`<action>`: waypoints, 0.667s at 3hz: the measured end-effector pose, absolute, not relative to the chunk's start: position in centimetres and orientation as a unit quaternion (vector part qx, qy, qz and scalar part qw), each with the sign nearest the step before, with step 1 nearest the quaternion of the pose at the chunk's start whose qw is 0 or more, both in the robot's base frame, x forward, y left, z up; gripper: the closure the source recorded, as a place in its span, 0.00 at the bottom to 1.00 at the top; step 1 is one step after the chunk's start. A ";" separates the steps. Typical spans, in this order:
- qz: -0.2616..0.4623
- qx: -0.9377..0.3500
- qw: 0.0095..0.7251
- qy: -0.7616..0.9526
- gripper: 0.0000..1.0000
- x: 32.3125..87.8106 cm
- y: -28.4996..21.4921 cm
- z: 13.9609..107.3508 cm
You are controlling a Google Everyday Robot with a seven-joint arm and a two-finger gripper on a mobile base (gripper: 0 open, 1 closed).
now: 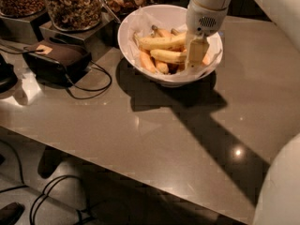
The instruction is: Pick banana from white bowl
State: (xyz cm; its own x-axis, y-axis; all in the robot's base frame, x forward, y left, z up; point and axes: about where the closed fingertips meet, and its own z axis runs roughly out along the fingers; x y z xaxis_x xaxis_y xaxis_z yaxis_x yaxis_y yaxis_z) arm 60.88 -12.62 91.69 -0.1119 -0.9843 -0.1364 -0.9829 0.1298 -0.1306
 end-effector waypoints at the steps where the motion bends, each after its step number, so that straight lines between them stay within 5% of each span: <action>1: 0.004 -0.662 0.090 0.744 0.37 60.8 -12.6 90.8; 2: 0.002 -0.664 0.091 0.742 0.56 60.8 -12.5 91.0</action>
Offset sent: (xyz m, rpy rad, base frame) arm -0.0229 -0.0010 -0.0117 -0.0373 0.0248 0.0550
